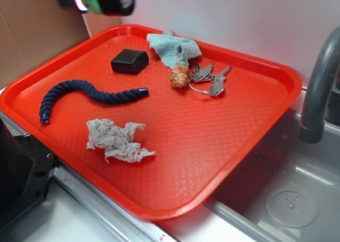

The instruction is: Grab the green animal.

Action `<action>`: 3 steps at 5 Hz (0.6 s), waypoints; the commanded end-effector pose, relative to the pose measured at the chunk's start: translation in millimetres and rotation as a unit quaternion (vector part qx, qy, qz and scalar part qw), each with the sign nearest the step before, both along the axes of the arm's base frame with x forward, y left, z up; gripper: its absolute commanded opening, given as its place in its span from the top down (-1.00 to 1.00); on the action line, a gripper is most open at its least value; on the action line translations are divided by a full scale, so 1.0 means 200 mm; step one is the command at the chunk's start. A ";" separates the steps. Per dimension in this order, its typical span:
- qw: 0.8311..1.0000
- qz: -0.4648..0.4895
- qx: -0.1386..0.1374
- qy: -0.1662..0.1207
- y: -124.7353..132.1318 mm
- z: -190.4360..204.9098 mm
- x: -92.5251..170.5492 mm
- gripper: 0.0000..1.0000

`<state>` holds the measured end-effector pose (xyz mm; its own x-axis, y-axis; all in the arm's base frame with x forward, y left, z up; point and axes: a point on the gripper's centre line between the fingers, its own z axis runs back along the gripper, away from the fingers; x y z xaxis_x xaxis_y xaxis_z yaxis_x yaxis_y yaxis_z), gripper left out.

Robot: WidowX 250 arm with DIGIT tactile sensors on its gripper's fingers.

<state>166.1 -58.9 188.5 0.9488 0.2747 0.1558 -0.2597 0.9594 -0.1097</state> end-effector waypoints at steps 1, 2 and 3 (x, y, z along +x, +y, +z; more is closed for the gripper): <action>0.999 0.048 -0.016 0.007 0.18 0.17 0.00 1.00; 0.998 0.052 -0.015 0.007 0.10 0.24 -0.18 1.00; 1.000 0.012 0.001 -0.007 0.07 0.25 -0.24 1.00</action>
